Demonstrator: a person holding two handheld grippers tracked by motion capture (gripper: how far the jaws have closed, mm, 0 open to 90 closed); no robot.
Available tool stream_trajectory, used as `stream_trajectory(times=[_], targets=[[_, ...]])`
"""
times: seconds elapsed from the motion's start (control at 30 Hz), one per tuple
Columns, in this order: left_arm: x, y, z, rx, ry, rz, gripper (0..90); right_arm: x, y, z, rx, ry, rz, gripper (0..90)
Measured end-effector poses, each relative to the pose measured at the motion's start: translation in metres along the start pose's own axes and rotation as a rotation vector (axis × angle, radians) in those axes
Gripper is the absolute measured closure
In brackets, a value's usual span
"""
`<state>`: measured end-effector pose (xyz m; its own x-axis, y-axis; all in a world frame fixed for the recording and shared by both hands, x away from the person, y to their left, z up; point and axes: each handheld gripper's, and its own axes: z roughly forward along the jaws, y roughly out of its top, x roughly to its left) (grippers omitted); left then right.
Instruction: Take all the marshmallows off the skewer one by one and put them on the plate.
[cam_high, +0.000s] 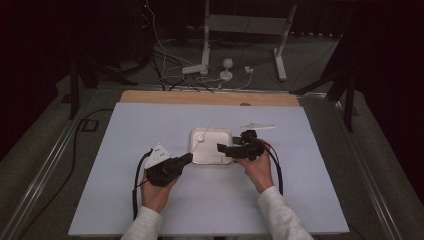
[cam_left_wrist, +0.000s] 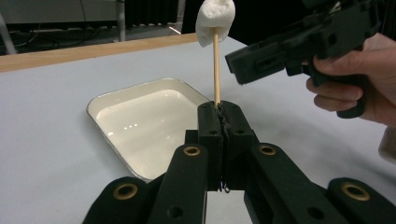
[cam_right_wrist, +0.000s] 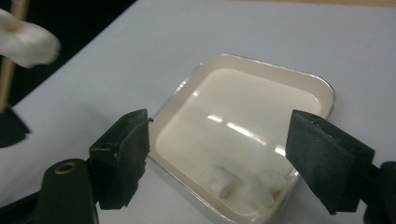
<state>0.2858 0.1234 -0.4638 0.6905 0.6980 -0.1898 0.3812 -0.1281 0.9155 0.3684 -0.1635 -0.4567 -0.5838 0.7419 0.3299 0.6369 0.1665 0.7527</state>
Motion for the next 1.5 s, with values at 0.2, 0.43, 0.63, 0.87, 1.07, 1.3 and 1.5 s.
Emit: stream_trajectory(times=[0.2,0.43,0.63,0.87,1.07,1.3,1.5], targets=[[0.000,0.000,0.000,-0.004,-0.004,-0.005,89.6,0.006,0.006,-0.005,-0.025,0.056,0.005,21.3],[-0.001,0.000,0.001,-0.003,-0.007,-0.004,89.6,0.016,0.011,-0.007,-0.040,0.120,0.002,22.7],[-0.002,0.000,0.001,-0.002,-0.012,0.000,89.6,0.026,0.016,-0.006,-0.047,0.178,-0.001,27.6],[-0.002,0.000,0.002,-0.009,-0.017,-0.002,89.6,0.035,0.020,-0.002,-0.055,0.260,0.017,37.3],[-0.003,0.000,0.002,-0.015,-0.022,-0.002,89.6,0.041,0.021,0.004,-0.040,0.318,0.029,45.4],[-0.003,0.000,0.001,-0.031,-0.029,-0.002,89.7,0.049,0.020,0.013,-0.006,0.402,0.048,62.4],[-0.003,0.001,0.001,-0.038,-0.038,-0.001,89.7,0.050,0.020,0.015,-0.016,0.423,0.080,73.0]])
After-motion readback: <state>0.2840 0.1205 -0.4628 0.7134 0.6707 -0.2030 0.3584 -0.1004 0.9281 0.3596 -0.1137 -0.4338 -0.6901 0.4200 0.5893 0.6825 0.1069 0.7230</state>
